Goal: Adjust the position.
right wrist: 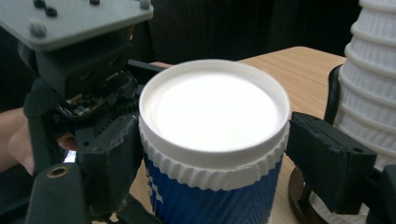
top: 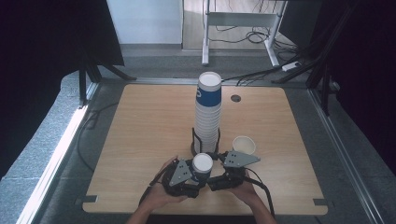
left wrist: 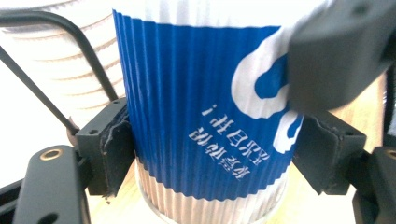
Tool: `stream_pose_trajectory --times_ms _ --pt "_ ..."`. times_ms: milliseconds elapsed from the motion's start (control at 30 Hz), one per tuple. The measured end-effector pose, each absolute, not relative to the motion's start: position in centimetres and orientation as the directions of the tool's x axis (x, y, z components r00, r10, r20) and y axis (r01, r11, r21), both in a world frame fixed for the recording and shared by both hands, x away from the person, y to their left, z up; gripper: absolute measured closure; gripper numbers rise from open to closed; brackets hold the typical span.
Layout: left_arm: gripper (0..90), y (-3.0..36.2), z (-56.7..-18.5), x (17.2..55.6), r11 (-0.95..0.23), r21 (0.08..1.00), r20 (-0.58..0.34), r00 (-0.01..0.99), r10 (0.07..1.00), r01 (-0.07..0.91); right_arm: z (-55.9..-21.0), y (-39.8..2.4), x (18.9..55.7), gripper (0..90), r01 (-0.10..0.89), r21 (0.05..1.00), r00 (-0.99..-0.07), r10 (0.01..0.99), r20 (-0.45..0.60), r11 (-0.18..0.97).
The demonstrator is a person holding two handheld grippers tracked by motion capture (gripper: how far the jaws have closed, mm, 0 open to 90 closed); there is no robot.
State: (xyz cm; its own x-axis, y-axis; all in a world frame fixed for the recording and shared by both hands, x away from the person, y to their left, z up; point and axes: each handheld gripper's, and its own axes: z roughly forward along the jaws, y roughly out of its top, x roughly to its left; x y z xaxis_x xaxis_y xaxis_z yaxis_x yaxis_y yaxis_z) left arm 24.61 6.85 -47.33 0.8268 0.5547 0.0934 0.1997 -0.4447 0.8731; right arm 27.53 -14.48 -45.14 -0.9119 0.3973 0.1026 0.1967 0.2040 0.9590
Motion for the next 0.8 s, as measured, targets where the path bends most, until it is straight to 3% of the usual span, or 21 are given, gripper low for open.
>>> stream_pose_trajectory --times_ms 400,800 --pt "20.8 6.5 -47.8 24.6 -0.573 0.800 0.232 0.789 0.569 0.178 -44.4 -15.8 27.6 19.1 0.193 0.959 -0.906 0.413 0.092 0.209" --pt "20.7 5.5 -47.8 23.8 -0.717 0.687 0.449 0.709 0.544 0.116 -44.4 -16.7 27.9 18.0 0.231 0.931 -0.909 0.403 0.103 0.282"
